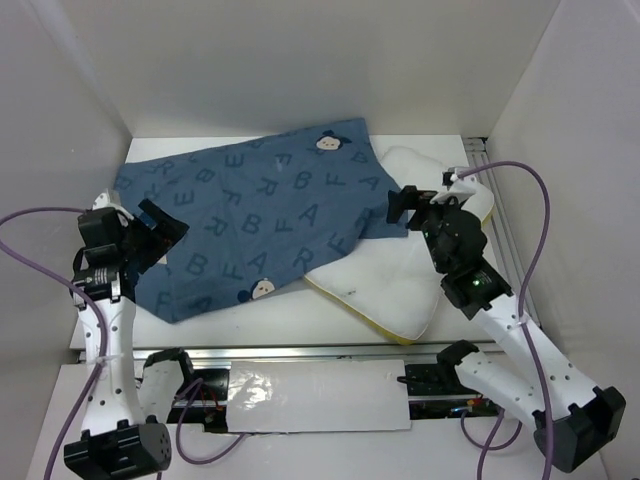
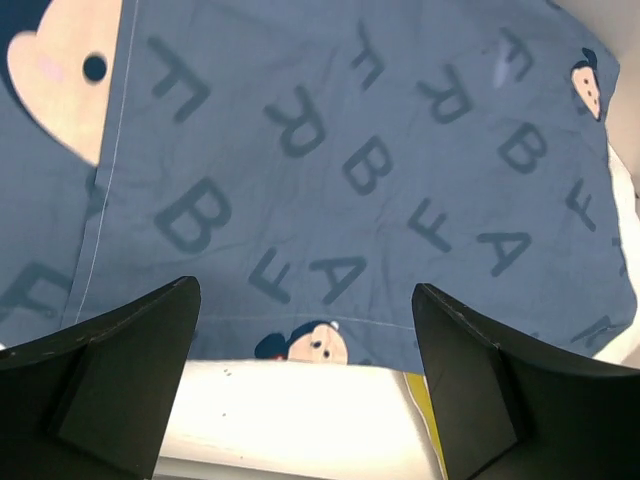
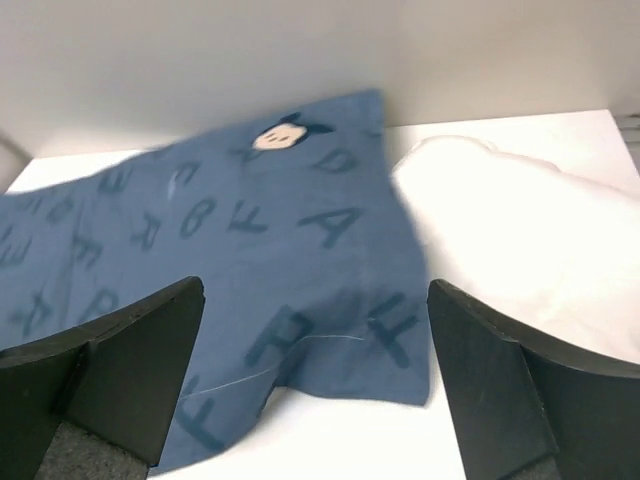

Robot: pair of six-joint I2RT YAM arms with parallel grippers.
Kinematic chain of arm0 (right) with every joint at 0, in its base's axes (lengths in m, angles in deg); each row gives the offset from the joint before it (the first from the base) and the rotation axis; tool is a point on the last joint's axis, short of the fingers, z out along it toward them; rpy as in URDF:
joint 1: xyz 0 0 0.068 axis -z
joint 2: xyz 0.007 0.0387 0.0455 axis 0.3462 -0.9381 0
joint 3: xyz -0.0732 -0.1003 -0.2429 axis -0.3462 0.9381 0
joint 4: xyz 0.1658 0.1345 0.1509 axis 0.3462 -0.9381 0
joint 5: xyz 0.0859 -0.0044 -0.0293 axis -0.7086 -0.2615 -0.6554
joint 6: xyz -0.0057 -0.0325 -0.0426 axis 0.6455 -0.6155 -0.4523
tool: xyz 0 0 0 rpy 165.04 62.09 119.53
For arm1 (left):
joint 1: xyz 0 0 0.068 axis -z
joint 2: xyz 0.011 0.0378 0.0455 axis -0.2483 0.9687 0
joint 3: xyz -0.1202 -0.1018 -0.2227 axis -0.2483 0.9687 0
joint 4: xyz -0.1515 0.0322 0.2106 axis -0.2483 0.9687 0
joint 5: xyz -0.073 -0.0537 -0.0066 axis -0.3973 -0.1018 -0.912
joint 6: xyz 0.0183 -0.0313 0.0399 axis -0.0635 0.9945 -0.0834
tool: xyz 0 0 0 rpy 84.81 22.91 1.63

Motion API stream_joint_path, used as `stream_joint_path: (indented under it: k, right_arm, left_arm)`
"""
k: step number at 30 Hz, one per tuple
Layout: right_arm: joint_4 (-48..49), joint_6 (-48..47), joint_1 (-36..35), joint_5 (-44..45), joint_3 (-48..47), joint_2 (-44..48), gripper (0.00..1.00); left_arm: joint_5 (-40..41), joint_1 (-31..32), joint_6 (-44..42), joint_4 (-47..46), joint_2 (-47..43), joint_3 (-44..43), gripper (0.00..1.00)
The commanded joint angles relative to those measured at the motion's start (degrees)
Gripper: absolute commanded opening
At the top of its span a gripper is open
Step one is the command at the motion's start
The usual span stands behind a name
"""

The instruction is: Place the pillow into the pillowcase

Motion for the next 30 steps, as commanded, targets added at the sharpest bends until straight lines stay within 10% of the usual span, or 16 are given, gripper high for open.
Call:
stream_joint_path:
  k: [1,14,30]
  right_arm:
    - [-9.0,2.3,0.5,4.8,-3.3,-1.1,1.00]
    - [-12.1,2.9,1.6,3.6,-9.4,-16.0,1.00]
    - [-18.2,0.8,5.8,-5.3,-34.8,-56.5,0.95]
  left_arm:
    - [2.8,0.3,-1.5,2.3,0.4,-2.1,1.00]
    - [-0.1,2.7,3.8,-9.6,19.8,-4.3,1.00]
    - [4.7,7.9,-3.1,-4.7,62.1,-37.2,1.00]
